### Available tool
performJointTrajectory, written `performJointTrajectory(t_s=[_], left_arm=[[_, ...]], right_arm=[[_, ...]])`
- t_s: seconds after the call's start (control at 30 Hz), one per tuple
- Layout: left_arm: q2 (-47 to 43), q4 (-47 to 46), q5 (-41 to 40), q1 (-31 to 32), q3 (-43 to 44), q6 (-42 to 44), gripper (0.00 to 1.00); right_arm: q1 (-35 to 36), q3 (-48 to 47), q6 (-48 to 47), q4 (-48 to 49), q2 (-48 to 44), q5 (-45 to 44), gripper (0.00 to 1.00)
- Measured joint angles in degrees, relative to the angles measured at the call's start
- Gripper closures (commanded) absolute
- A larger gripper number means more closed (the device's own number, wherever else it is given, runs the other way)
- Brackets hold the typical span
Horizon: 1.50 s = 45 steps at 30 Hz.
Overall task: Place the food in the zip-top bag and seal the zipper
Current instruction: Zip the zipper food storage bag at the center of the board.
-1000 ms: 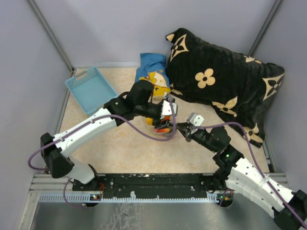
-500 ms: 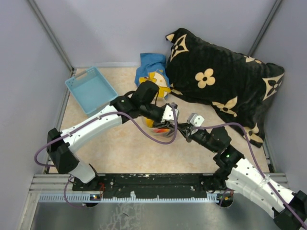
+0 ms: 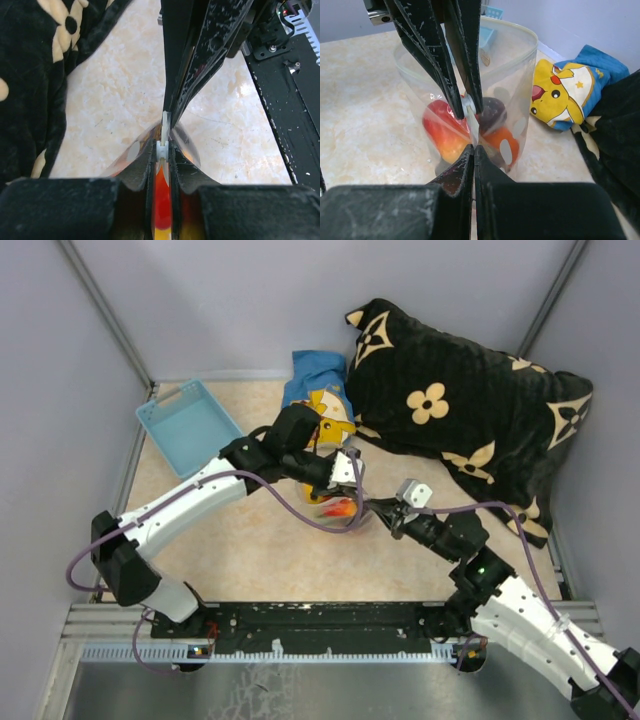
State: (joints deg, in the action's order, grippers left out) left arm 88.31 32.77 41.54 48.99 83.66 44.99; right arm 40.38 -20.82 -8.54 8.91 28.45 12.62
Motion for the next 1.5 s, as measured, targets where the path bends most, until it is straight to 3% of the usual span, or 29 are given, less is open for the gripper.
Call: performJointTrajectory(t_s=[0.13,0.27,0.43,0.57,0.63,0.8,0.83,1.47,1.5], left_arm=[[-1.7,0.3,-1.2,-0.9,-1.1,-0.1,0.90],[-3.2,1.0,-2.3,-1.4,-1.9,-0.2,0.92],[-3.4,1.1,-1.4,-1.5,-1.9,-0.4,0.93],[-3.4,1.1,-0.2,-1.5,-1.9,-0.4,0.94],[-3.4,1.1,0.4,-1.5,-1.9,-0.4,0.94],[-3.4,1.1,1.0,-1.5,-1.9,-0.4,0.95],[-3.4,1.2,0.9,-1.5,-1.9,-0.4,0.95],[-12.0,2.0,-8.8,-4.2,-8.5,-1.4,0.96],[-12.2,2.1,-8.8,-4.3,-8.5,-1.5,0.97]], right_arm=[[0.0,-0.7,0.2,-0.7,-0.2,0.3,1.00],[0.0,-1.0,0.5,-0.5,-0.2,0.7,0.62],[0.0,-2.2,0.4,0.2,2.1,3.3,0.51],[0.0,-5.4,-0.8,0.5,6.4,5.6,0.51],[0.0,-6.0,-1.2,1.4,8.1,6.1,0.57],[0.0,-6.3,-2.7,2.1,11.5,6.5,0.98],[0.0,-6.4,-2.9,2.1,11.8,6.6,1.00],[0.3,-6.7,-2.8,-7.2,1.6,-1.4,1.00],[0.3,-6.7,-2.8,-7.3,1.9,-1.0,0.85]])
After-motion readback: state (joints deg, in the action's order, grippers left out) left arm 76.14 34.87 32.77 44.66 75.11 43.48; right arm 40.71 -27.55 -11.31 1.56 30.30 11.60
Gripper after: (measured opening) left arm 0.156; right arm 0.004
